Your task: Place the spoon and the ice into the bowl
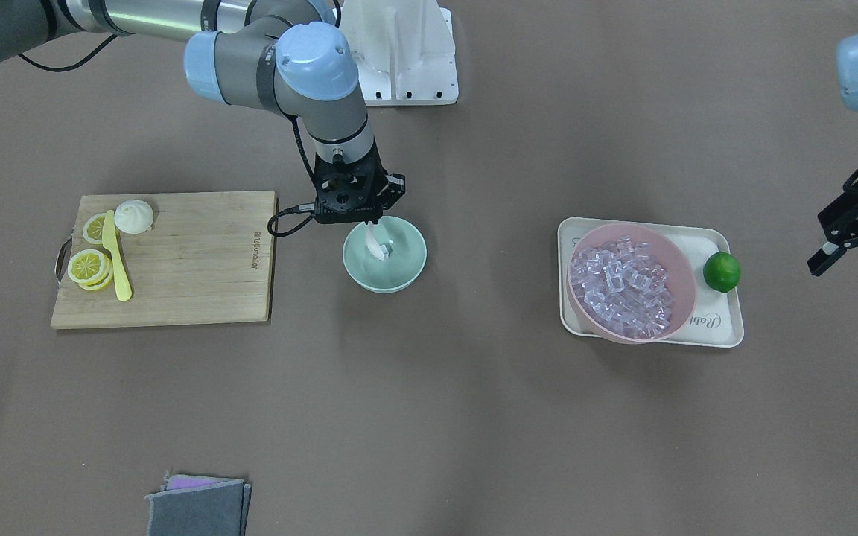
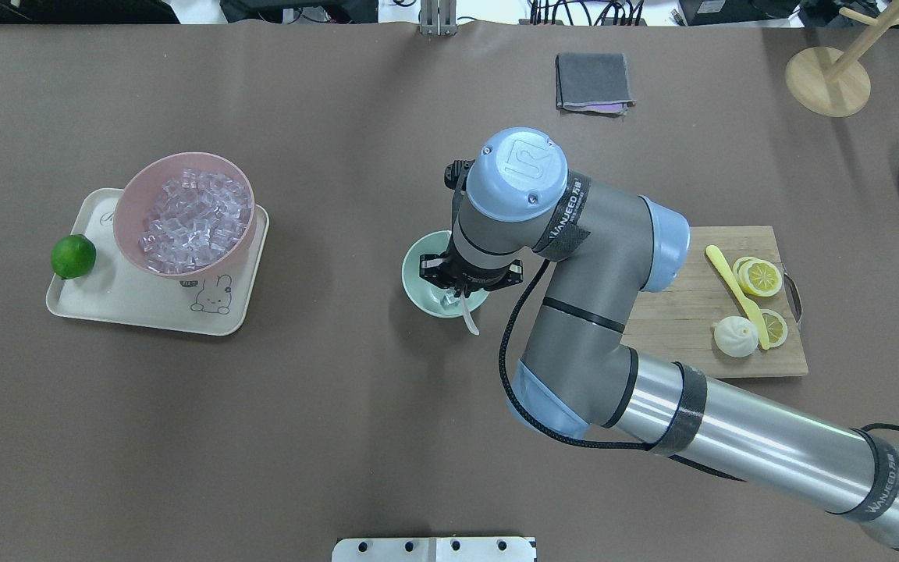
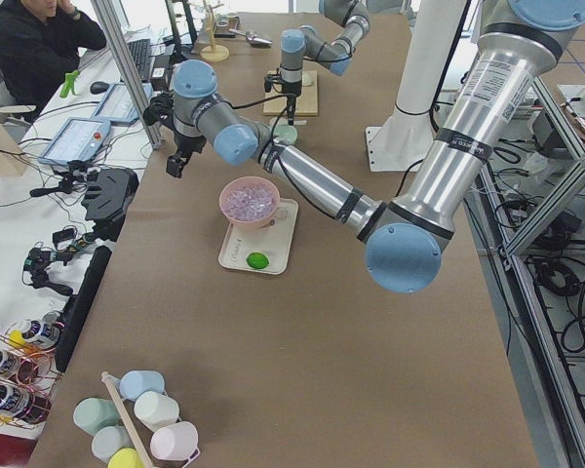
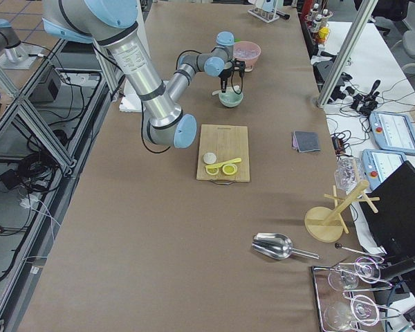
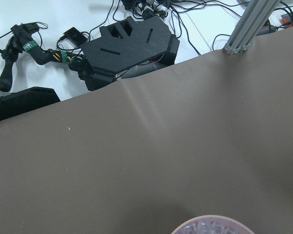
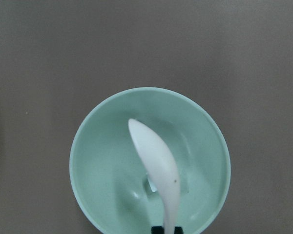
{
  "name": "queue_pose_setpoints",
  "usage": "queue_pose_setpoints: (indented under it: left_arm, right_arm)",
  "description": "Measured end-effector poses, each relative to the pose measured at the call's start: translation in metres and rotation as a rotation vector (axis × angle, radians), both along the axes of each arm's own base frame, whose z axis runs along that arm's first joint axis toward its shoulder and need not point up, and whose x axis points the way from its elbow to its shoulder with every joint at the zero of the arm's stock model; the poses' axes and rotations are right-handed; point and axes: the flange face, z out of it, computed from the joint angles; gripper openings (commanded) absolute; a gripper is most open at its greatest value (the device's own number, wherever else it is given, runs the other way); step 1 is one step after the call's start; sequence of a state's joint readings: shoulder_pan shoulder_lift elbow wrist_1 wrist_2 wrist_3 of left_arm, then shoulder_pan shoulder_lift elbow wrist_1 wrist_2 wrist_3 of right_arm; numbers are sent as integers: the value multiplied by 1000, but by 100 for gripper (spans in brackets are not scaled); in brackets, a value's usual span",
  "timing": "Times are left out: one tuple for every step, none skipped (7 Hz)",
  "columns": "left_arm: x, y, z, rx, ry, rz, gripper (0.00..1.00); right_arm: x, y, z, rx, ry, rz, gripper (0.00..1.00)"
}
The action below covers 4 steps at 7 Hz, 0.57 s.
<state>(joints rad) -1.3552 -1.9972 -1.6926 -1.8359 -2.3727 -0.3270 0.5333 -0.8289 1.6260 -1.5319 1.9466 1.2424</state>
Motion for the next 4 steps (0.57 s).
queue_pose_setpoints:
  left_arm:
    - [-2, -1, 4, -4, -1, 2, 98]
    - [-2, -2, 8, -13, -2, 3, 98]
    - [-3, -2, 17, -23, -3, 4, 98]
    - [-4, 3, 28, -27, -4, 6, 98]
  right_arm:
    - [-1, 1, 1, -2, 3, -2, 100]
    - [0, 2, 0, -1, 1, -3, 100]
    - [7, 0, -6, 2, -4, 0, 100]
    - [28, -7, -15, 10, -4, 4, 100]
